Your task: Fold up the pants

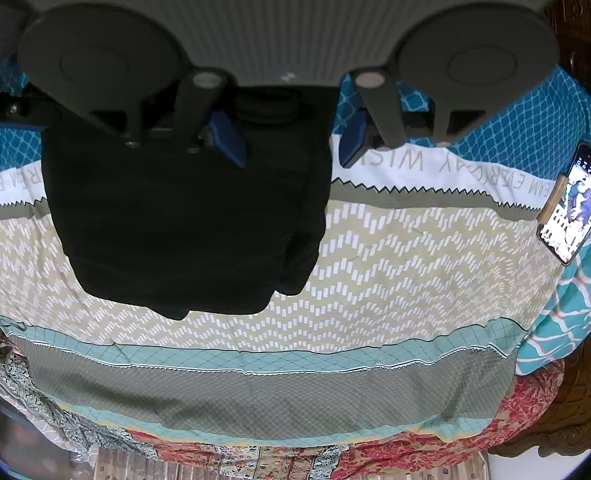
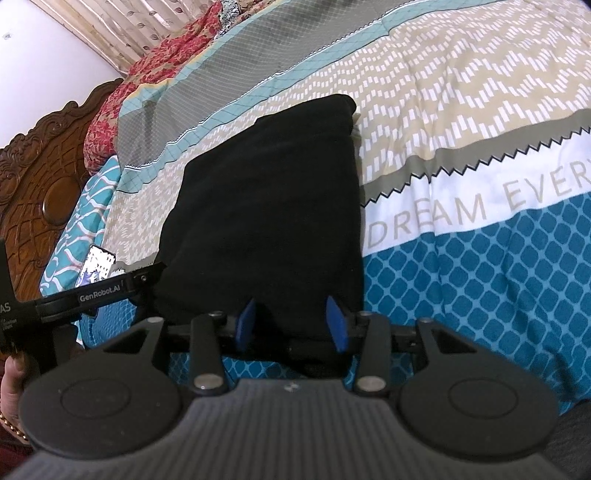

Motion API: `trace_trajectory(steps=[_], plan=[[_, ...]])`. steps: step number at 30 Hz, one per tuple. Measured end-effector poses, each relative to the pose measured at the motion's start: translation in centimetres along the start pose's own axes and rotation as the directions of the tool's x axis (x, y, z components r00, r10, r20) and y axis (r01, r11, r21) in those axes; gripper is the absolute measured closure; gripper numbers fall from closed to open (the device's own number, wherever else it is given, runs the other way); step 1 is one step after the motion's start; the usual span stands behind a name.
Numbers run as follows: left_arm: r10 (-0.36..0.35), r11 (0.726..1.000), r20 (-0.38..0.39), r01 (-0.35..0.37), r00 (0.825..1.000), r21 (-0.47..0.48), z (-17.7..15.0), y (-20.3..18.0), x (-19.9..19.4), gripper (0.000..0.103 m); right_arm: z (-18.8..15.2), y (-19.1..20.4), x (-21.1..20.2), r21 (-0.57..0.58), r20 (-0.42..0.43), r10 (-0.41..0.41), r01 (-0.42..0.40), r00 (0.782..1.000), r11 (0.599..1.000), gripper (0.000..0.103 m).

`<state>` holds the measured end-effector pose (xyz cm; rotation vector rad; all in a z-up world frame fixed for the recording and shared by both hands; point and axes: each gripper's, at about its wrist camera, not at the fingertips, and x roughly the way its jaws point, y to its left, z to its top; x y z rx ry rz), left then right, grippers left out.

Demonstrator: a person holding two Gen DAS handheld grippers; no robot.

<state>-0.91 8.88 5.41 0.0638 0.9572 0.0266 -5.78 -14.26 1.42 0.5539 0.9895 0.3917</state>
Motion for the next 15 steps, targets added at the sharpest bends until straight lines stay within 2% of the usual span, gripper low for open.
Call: trace_trajectory(steps=[15], plan=[[0.016, 1.000, 0.013, -0.016, 1.000, 0.020, -0.16, -0.19, -0.03, 0.044, -0.16, 0.11, -0.03, 0.011, 0.005, 0.001, -0.001, 1.000, 1.000, 0.057]])
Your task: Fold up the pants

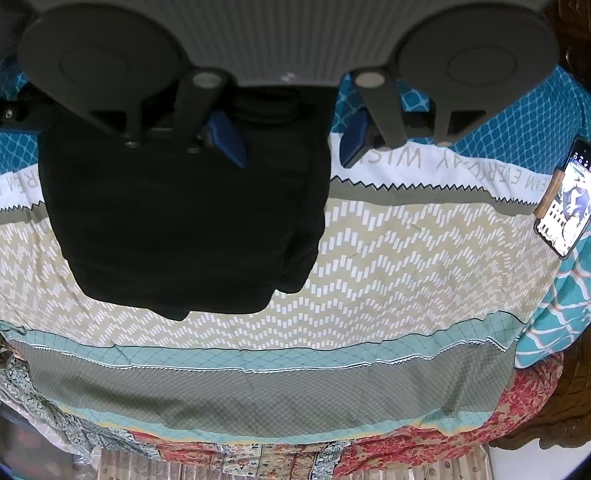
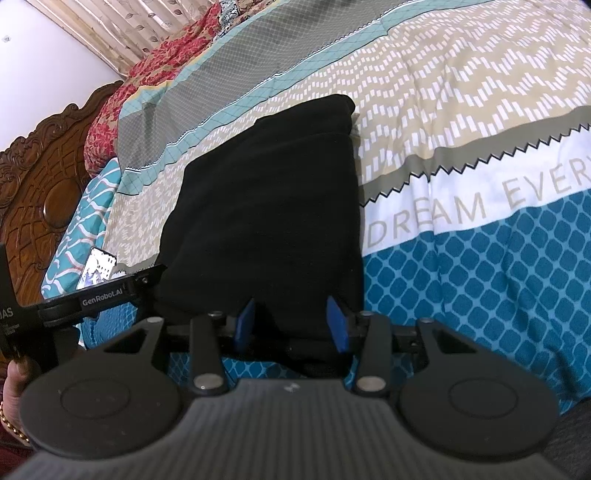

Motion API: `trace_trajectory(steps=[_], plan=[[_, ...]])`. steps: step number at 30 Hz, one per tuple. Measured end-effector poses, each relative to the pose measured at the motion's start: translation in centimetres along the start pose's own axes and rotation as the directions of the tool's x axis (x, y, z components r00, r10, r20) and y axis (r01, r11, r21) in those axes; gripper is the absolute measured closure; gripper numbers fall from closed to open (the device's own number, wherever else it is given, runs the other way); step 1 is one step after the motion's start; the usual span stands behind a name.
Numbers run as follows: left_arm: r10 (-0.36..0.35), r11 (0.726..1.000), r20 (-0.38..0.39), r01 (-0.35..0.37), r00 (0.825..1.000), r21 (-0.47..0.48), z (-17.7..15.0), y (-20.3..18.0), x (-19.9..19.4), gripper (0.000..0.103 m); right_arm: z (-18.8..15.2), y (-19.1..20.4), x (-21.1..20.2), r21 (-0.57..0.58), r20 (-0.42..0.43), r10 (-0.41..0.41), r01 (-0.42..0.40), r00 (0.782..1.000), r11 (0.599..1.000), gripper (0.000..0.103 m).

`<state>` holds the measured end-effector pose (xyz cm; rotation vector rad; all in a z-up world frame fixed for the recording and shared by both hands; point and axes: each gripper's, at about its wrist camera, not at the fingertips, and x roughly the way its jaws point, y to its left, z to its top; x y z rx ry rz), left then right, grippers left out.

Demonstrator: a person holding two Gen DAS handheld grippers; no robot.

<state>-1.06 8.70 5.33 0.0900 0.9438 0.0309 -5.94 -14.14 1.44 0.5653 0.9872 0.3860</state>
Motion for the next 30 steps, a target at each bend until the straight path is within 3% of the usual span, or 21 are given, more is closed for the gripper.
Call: trace_trajectory(steps=[30], plan=[[0.014, 0.999, 0.021, -0.015, 1.000, 0.040, -0.20, -0.17, -0.05, 0.043, 0.02, 0.07, 0.02, 0.005, 0.000, 0.001, -0.001, 1.000, 1.000, 0.056]])
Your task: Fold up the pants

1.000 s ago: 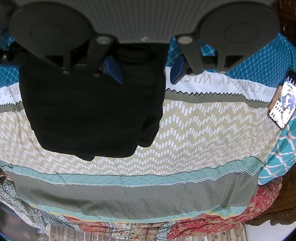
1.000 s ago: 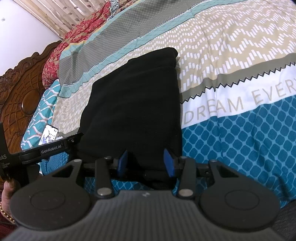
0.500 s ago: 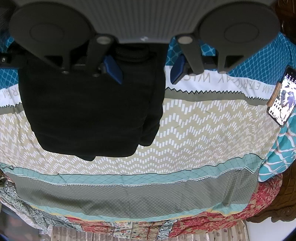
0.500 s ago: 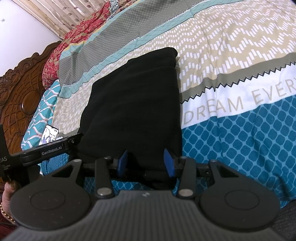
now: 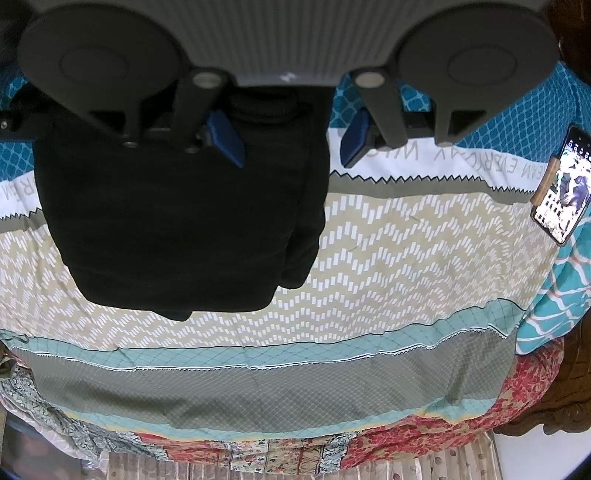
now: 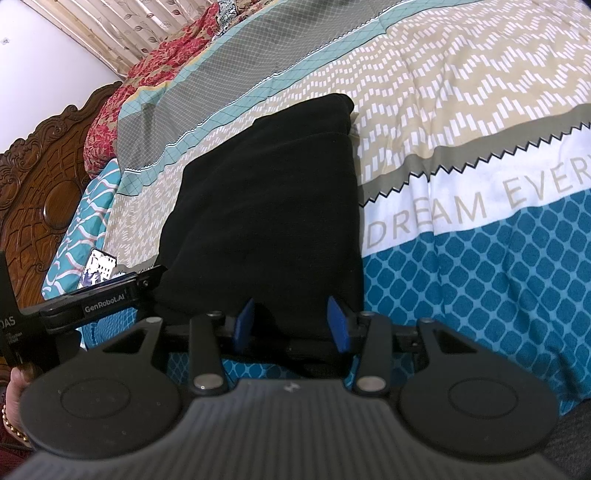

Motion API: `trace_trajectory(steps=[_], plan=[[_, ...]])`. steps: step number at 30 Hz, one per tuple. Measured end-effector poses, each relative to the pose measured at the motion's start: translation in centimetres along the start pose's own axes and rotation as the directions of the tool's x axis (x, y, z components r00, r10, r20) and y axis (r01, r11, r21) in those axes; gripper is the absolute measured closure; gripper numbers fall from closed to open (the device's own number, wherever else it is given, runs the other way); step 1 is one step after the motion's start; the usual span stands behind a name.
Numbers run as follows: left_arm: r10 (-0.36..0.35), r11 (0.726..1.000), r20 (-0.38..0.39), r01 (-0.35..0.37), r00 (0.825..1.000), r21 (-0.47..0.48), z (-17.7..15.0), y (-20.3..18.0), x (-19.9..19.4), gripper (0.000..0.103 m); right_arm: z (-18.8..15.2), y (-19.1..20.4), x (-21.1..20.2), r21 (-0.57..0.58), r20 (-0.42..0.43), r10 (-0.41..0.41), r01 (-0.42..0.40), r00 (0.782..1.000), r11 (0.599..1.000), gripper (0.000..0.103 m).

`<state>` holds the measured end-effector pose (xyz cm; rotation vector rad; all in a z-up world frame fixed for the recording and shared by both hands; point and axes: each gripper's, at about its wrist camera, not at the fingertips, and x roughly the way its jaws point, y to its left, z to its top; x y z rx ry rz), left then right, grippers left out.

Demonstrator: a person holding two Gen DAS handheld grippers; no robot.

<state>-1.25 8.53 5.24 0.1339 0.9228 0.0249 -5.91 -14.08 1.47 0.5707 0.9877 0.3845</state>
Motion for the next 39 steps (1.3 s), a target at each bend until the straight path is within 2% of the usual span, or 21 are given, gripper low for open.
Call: trace_trajectory(steps=[10, 16, 18, 21, 23, 27, 29, 30, 32, 33, 36, 39], plan=[[0.002, 1.000, 0.002, -0.002, 1.000, 0.002, 0.0, 0.0, 0.0, 0.042, 0.0, 0.0, -0.1, -0.001, 0.004, 0.001, -0.001, 1.000, 1.000, 0.055], [-0.002, 1.000, 0.004, 0.002, 1.000, -0.002, 0.1, 0.1, -0.2, 0.042, -0.4, 0.8, -0.4, 0.006, 0.043, 0.001, -0.001, 0.999, 1.000, 0.050], [-0.013, 1.000, 0.010, 0.013, 1.000, -0.009, 0.2, 0.4, -0.5, 0.042, -0.4, 0.9, -0.8, 0.002, 0.065, -0.006, 0.006, 0.998, 1.000, 0.048], [-0.064, 0.997, 0.050, 0.066, 0.997, -0.043, 0.6, 1.8, -1.5, 0.039, -0.1, 0.7, -1.3, 0.006, 0.098, 0.006, -0.006, 0.995, 1.000, 0.044], [-0.126, 0.989, 0.082, 0.132, 0.989, -0.073, 1.0, 3.4, -2.1, 0.016, 0.0, 0.5, -1.6, 0.014, 0.120, 0.018, -0.020, 0.993, 1.000, 0.039], [-0.207, 0.966, 0.104, 0.220, 0.973, -0.134, 1.5, 6.2, -1.9, 0.014, 0.3, 0.1, -1.7, 0.026, 0.137, 0.027, -0.031, 0.990, 0.999, 0.038], [-0.261, 0.948, 0.090, 0.273, 0.961, -0.162, 1.8, 7.2, -1.1, 0.003, 0.4, -0.3, -1.5, 0.037, 0.134, 0.028, -0.033, 0.991, 0.999, 0.038], [-0.282, 0.940, 0.084, 0.293, 0.956, -0.177, 1.8, 7.5, -0.7, 0.002, 0.5, -0.5, -1.5, 0.043, 0.133, 0.031, -0.037, 0.991, 0.998, 0.037], [-0.322, 0.922, 0.071, 0.329, 0.944, -0.202, 1.9, 7.9, 0.3, 0.000, 0.7, -0.8, -1.4, 0.053, 0.139, 0.036, -0.044, 0.990, 0.998, 0.033], [-0.348, 0.911, 0.062, 0.353, 0.935, -0.213, 1.9, 8.0, 0.8, 0.000, 0.8, -1.1, -1.5, 0.054, 0.145, 0.038, -0.047, 0.989, 0.997, 0.028], [-0.427, 0.875, 0.014, 0.417, 0.904, -0.246, 1.7, 7.9, 3.1, 0.000, 1.1, -1.3, -1.3, 0.043, 0.164, 0.042, -0.050, 0.986, 0.998, 0.024], [-0.445, 0.868, -0.067, 0.411, 0.893, -0.280, 1.4, 7.2, 5.7, 0.000, 1.7, -1.8, -0.6, 0.035, 0.161, 0.038, -0.044, 0.986, 0.998, 0.024]])
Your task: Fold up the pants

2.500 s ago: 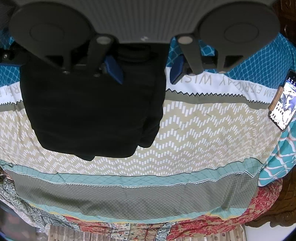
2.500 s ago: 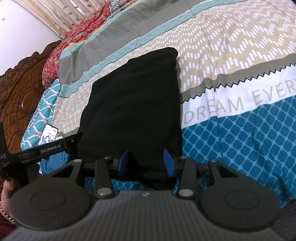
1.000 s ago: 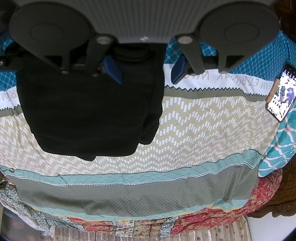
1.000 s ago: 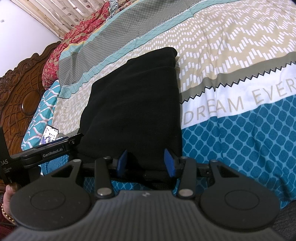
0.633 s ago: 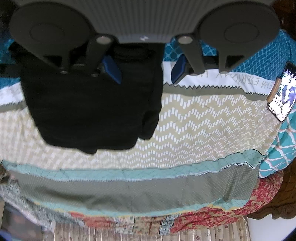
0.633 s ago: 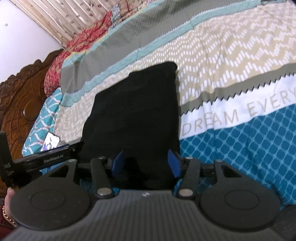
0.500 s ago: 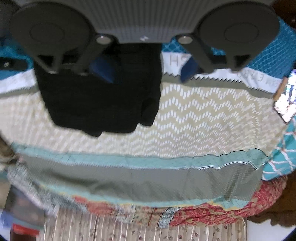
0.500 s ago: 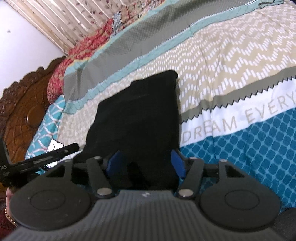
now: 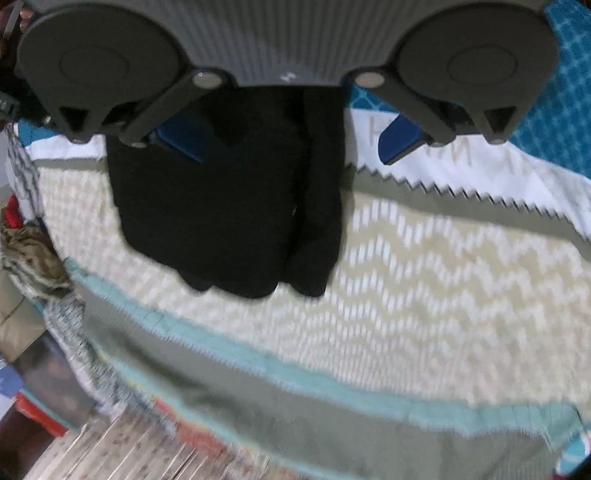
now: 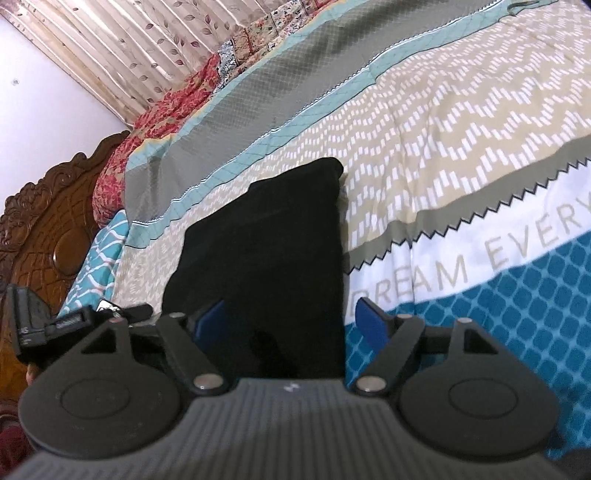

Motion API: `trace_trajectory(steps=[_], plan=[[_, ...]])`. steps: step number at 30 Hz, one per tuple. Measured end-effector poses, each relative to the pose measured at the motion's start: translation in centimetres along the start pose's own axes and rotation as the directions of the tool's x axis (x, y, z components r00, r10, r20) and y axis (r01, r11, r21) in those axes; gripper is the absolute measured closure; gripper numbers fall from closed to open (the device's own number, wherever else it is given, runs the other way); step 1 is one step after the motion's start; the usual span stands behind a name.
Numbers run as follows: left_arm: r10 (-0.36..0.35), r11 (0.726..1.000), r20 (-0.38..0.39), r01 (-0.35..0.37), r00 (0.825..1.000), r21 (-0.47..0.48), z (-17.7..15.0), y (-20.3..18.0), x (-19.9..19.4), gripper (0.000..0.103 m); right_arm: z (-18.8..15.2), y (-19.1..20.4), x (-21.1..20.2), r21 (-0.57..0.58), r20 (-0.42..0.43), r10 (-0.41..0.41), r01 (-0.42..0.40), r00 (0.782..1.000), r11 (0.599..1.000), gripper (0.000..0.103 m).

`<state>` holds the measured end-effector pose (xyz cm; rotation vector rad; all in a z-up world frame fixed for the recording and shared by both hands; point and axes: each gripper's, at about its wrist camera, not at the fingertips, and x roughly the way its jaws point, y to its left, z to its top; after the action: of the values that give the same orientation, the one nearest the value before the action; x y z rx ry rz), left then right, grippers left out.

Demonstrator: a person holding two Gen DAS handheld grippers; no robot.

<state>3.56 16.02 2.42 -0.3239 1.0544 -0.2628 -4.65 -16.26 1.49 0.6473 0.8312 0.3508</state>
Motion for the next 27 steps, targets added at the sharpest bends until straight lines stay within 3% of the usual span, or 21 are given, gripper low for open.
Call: trace_trajectory(steps=[3, 4, 5, 6, 7, 8, 10, 12, 18, 20, 24, 27], plan=[[-0.028, 0.999, -0.030, 0.026, 0.999, -0.039, -0.5, 0.5, 1.6, 0.001, 0.6, -0.6, 1.2, -0.007, -0.013, 0.008, -0.008, 1.000, 1.000, 0.024], [-0.037, 0.998, -0.025, 0.036, 0.999, -0.050, -0.7, 0.4, 1.7, 0.009, 0.7, -0.6, 1.8, -0.008, -0.021, 0.008, -0.008, 1.000, 1.000, 0.024], [-0.056, 0.997, -0.016, 0.055, 0.998, -0.046, -0.9, 0.0, 1.5, 0.035, 0.8, -0.7, 2.5, -0.003, -0.035, 0.008, -0.008, 0.999, 1.000, 0.024], [-0.070, 0.997, -0.009, 0.069, 0.998, -0.043, -1.1, -0.5, 1.3, 0.043, 0.9, -0.6, 3.1, -0.002, -0.050, 0.018, -0.018, 0.999, 1.000, 0.028], [-0.048, 0.998, 0.011, 0.049, 0.999, -0.033, -1.3, -1.2, 0.9, 0.052, 0.9, -0.1, 3.6, -0.012, -0.073, 0.035, -0.036, 0.997, 0.999, 0.043], [-0.034, 0.999, 0.022, 0.034, 0.999, -0.018, -1.3, -1.8, 0.6, 0.061, 0.8, 0.7, 4.1, -0.030, -0.098, 0.045, -0.048, 0.994, 0.998, 0.051], [-0.022, 1.000, 0.043, 0.023, 0.999, -0.018, -1.3, -2.7, -0.3, 0.068, 0.7, 2.5, 3.8, -0.093, -0.084, 0.023, -0.031, 0.996, 0.995, 0.068], [-0.058, 0.998, 0.078, 0.059, 0.995, -0.006, -0.6, -3.7, -2.0, 0.069, 1.1, 4.3, 2.9, -0.163, -0.056, 0.011, -0.020, 0.998, 0.986, 0.075], [-0.098, 0.988, 0.195, 0.072, 0.976, 0.135, 5.1, -9.0, -4.0, 0.070, 5.7, 7.6, 0.5, -0.283, 0.102, 0.067, -0.035, 0.992, 0.959, 0.077], [-0.100, 0.983, 0.232, 0.061, 0.968, 0.171, 8.0, -10.8, -3.8, 0.070, 8.6, 8.3, 0.6, -0.327, 0.165, 0.074, -0.016, 0.983, 0.945, 0.077], [-0.120, 0.967, 0.334, 0.035, 0.935, 0.251, 13.7, -14.4, -2.6, 0.070, 14.2, 8.0, 1.3, -0.359, 0.281, 0.097, 0.011, 0.955, 0.933, 0.077], [-0.109, 0.958, 0.379, -0.004, 0.919, 0.286, 17.1, -16.0, 0.8, 0.067, 18.1, 7.0, 3.3, -0.384, 0.354, 0.088, 0.060, 0.931, 0.921, 0.076]])
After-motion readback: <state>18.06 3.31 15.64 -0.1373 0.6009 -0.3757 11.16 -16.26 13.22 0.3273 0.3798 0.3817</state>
